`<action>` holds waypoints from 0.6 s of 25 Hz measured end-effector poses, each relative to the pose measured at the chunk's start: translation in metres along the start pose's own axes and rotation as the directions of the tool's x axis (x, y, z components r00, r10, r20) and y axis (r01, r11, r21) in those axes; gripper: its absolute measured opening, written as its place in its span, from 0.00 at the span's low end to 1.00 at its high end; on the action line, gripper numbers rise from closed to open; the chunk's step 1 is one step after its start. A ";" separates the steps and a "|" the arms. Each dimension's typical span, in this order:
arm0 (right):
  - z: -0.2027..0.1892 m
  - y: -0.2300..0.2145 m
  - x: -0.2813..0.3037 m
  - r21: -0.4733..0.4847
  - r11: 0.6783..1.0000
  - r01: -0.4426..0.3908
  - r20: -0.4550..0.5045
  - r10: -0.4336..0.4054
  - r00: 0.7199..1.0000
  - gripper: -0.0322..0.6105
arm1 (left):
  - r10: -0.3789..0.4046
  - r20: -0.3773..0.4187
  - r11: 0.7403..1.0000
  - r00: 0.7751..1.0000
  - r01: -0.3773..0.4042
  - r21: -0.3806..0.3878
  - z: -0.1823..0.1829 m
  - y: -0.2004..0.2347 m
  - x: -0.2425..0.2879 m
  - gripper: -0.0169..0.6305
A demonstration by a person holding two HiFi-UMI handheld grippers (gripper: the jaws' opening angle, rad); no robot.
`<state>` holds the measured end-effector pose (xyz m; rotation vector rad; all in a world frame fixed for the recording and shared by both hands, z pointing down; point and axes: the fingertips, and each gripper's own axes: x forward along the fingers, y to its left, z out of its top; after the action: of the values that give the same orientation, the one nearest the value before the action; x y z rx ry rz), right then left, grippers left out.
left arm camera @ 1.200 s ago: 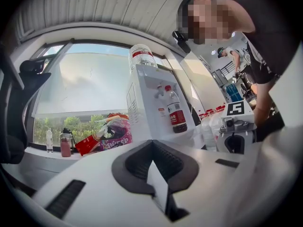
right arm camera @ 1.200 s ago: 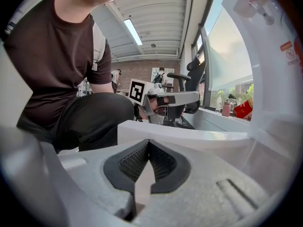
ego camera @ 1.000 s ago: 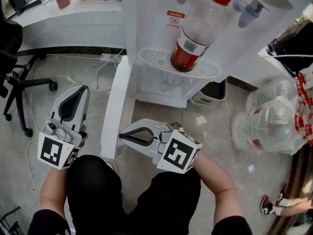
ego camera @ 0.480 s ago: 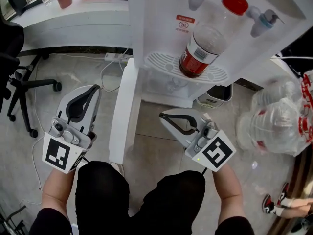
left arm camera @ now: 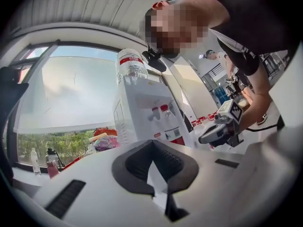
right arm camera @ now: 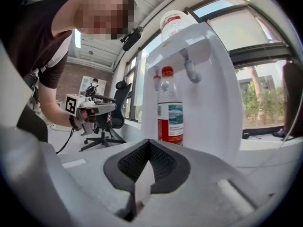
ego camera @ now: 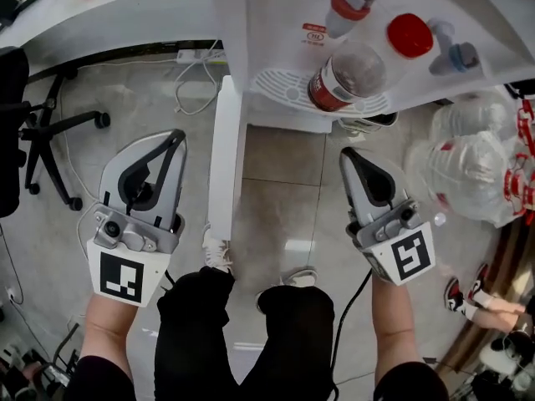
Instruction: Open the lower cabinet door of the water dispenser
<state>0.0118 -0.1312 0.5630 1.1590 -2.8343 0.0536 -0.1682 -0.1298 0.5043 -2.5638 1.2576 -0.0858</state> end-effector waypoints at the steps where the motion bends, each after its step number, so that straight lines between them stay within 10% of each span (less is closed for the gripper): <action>1: 0.005 -0.005 -0.004 0.002 0.999 0.032 -0.002 -0.032 0.999 0.05 | -0.004 -0.002 1.000 1.000 0.004 -0.001 0.005 0.000 0.002 0.04; 7: 0.039 -0.030 -0.030 0.016 0.980 0.200 -0.022 -0.200 0.980 0.05 | -0.005 -0.069 0.996 0.998 -0.002 -0.089 0.024 -0.011 0.012 0.04; 15: 0.097 -0.033 -0.060 -0.006 0.974 0.225 -0.057 -0.225 0.973 0.05 | 0.002 -0.074 0.989 0.997 -0.013 -0.145 0.084 -0.021 0.037 0.04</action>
<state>0.0723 -0.1189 0.4611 1.4462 -2.6346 0.0721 -0.1141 -0.1278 0.4270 -2.7021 1.3468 -0.0912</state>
